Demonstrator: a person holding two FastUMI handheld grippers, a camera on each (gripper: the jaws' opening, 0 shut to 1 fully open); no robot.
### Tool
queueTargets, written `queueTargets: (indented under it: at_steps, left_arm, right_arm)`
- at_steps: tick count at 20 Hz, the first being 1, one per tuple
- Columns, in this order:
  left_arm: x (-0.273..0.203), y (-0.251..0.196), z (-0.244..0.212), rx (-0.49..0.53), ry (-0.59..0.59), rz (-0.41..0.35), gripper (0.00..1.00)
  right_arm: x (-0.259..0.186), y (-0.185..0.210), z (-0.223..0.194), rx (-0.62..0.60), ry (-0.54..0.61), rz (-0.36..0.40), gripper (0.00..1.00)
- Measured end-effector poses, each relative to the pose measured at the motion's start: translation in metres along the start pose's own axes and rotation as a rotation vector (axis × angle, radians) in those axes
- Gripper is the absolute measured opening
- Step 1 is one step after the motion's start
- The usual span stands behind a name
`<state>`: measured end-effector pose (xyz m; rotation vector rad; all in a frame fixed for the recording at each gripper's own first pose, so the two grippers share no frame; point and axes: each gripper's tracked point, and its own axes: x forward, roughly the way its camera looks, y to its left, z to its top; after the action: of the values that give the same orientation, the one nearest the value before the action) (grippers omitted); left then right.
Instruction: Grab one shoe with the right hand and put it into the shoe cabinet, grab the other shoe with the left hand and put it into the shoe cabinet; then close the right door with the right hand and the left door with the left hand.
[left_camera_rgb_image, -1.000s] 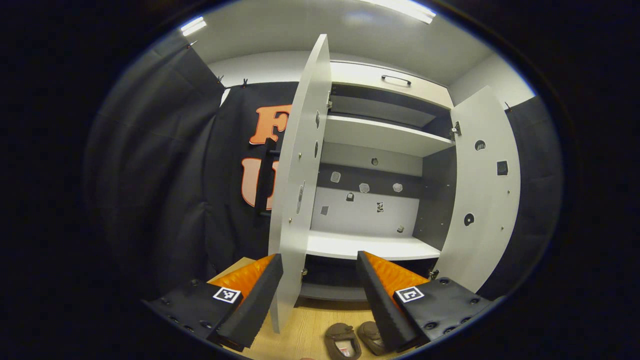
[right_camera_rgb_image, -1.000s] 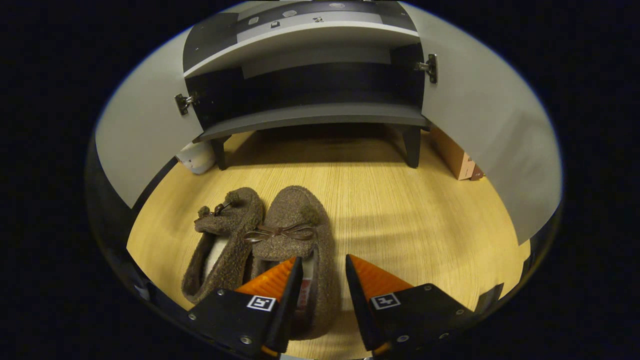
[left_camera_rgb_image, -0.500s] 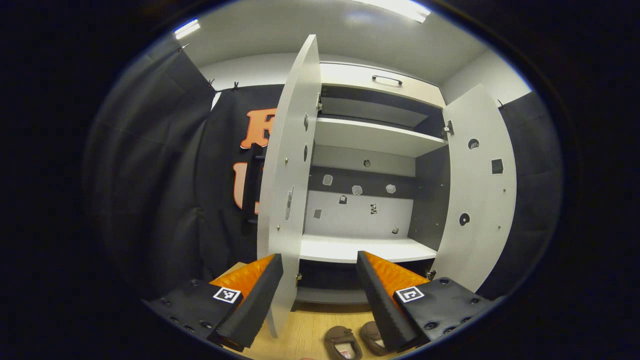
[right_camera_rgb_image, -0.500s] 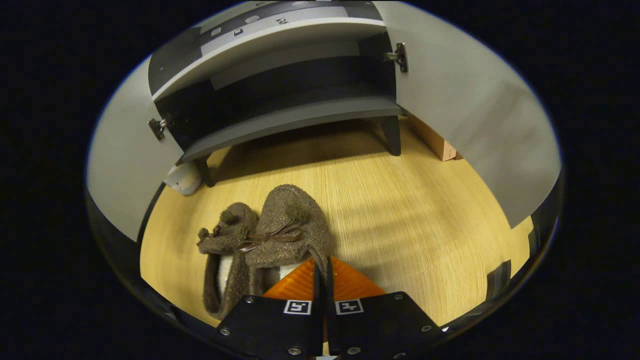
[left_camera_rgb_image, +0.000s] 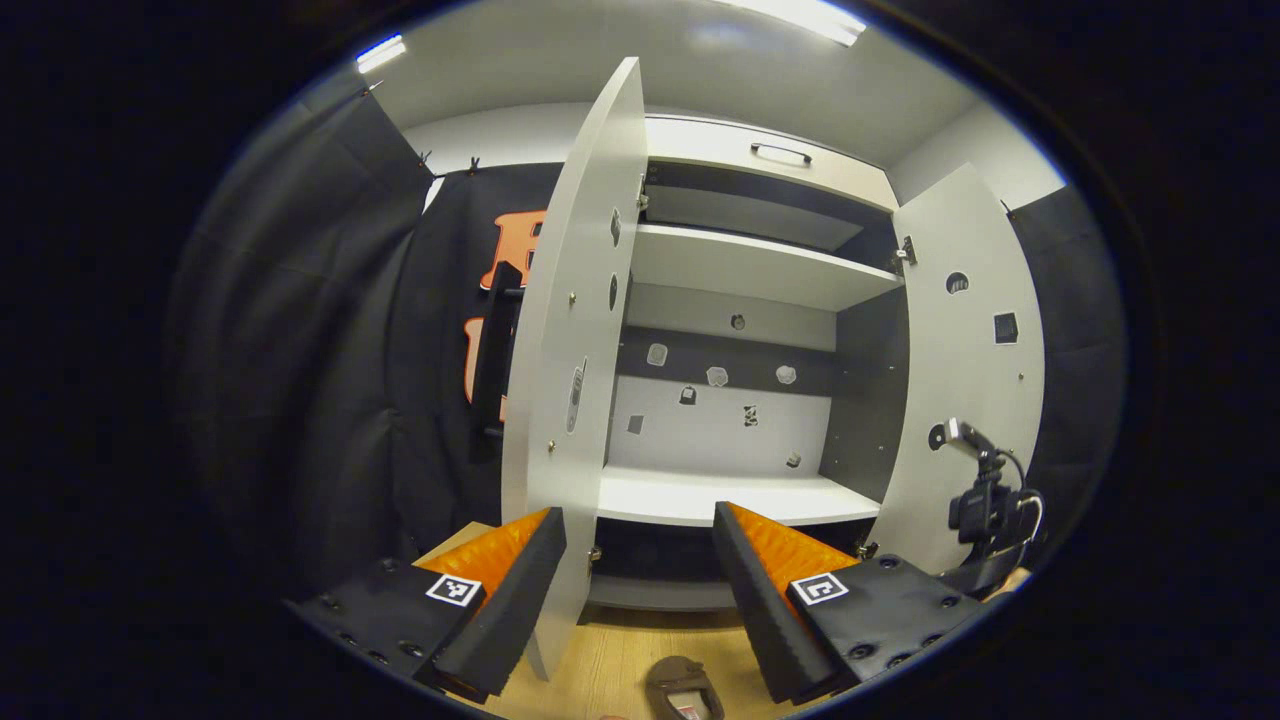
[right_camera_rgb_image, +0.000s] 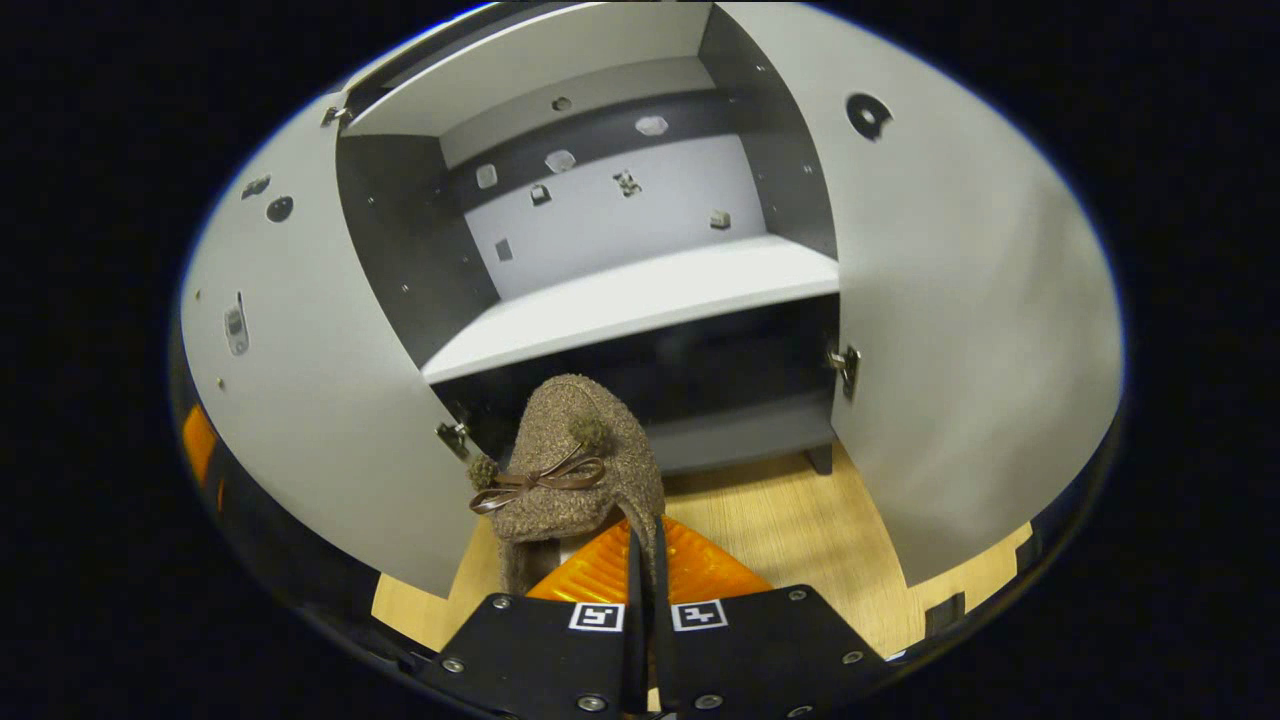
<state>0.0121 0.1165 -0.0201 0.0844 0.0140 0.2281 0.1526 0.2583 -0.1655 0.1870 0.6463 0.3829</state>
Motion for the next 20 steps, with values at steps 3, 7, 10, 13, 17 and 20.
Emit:
queueTargets:
  at_steps: [3, 7, 10, 13, 17, 20]
  left_arm:
    - [0.002, 0.011, -0.007, -0.001, 0.007, 0.019, 0.96]
    - [0.002, 0.021, -0.015, 0.010, 0.015, 0.030, 0.96]
    - [0.002, 0.025, -0.017, 0.019, 0.025, 0.028, 0.96]
    - [0.000, 0.035, -0.020, 0.029, 0.034, 0.043, 0.96]
    - [-0.001, 0.046, -0.016, 0.046, 0.029, 0.059, 0.96]
    - [0.001, 0.049, -0.018, 0.058, 0.042, 0.053, 0.96]
  right_arm:
    - [0.015, 0.023, 0.067, -0.012, -0.068, 0.028, 0.03]
    - [0.033, 0.027, 0.131, -0.010, -0.142, 0.005, 0.03]
    - [0.065, 0.020, 0.174, 0.005, -0.174, -0.028, 0.03]
    - [0.104, 0.007, 0.207, 0.021, -0.182, -0.071, 0.03]
    - [0.150, -0.021, 0.226, 0.063, -0.145, -0.146, 0.03]
    - [0.191, -0.037, 0.219, 0.128, -0.071, -0.188, 0.03]
